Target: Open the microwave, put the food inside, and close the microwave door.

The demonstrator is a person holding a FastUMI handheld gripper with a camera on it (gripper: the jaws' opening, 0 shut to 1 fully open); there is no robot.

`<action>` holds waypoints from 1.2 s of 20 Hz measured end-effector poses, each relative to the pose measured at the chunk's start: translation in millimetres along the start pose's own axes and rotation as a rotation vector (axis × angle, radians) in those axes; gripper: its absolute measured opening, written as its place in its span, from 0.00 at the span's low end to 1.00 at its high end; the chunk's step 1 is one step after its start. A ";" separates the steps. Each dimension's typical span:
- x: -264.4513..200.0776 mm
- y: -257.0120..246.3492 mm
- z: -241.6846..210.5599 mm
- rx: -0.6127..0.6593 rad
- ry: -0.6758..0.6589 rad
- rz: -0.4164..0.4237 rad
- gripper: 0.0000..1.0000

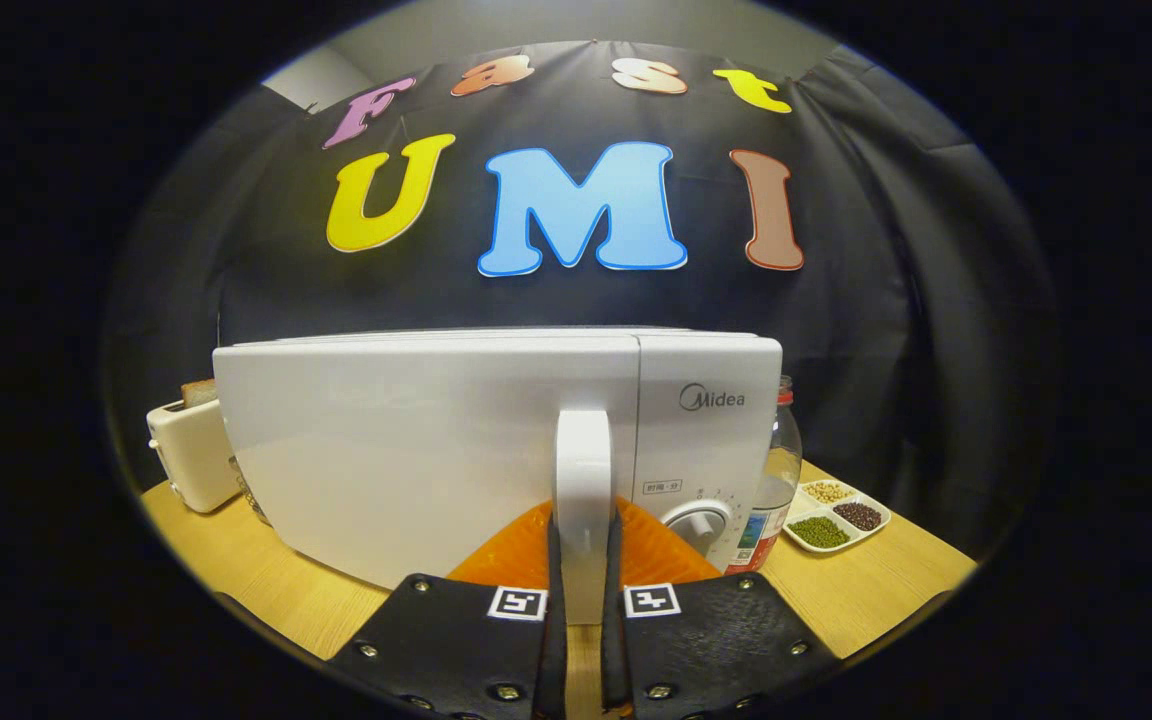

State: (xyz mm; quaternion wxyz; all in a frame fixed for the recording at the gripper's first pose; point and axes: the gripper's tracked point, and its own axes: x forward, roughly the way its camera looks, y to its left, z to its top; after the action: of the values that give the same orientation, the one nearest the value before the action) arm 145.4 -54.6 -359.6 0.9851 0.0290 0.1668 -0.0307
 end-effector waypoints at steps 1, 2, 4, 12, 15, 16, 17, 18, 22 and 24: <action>-2.4 -0.1 0.0 0.006 0.006 0.005 0.14; -5.1 -0.2 -1.3 0.011 0.016 0.009 0.14; -8.9 -0.1 -0.6 0.032 0.019 0.017 0.14; -24.3 3.8 -2.4 -0.001 0.008 0.018 0.10; -57.5 12.9 -5.8 -0.065 -0.001 0.029 0.10; -71.6 17.6 -12.6 -0.054 0.022 0.040 0.10; -86.0 22.9 -15.0 -0.047 0.031 0.056 0.10; -102.4 32.8 -16.6 -0.042 0.041 0.078 0.10; -157.0 72.8 -24.4 -0.058 0.021 0.197 0.09; -176.4 92.1 -28.7 -0.059 0.017 0.252 0.09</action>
State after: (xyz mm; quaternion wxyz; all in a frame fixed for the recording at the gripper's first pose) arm -23.8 48.1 -324.1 0.9801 0.0209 0.1710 0.0983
